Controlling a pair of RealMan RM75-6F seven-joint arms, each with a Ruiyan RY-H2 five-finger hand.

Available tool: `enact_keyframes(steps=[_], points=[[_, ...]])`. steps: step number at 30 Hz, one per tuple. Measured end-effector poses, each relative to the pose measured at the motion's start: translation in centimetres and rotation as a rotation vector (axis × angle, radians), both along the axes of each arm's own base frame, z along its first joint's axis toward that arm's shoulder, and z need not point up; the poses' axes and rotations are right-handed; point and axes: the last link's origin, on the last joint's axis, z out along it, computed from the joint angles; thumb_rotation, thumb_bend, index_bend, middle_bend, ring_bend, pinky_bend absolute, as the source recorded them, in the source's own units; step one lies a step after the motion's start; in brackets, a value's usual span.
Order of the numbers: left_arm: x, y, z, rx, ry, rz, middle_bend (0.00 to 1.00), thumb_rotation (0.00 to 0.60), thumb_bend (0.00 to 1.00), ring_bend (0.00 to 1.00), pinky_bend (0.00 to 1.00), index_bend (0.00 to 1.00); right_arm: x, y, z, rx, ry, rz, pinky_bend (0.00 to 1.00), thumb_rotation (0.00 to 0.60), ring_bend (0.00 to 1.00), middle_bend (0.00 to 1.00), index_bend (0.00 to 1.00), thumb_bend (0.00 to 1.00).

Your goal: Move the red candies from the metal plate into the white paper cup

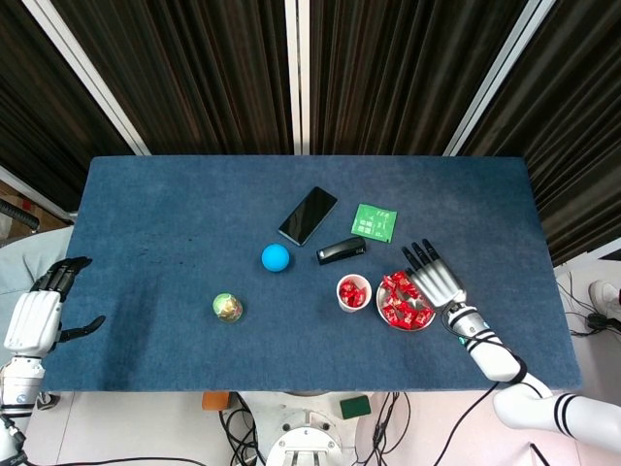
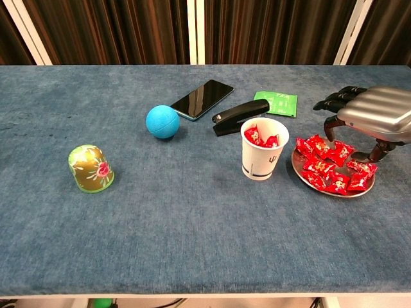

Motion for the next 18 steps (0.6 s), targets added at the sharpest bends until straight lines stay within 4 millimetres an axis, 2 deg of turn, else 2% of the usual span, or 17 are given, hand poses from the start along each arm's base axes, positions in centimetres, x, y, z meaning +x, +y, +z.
enact_keyframes(steps=[18], points=[[0.05, 0.08, 0.01, -0.002, 0.002, -0.001, 0.14, 0.6, 0.12, 0.1, 0.24, 0.16, -0.29, 0.17, -0.72, 0.015, 0.028, 0.005, 0.0, 0.6, 0.0, 0.03, 0.46, 0.31]])
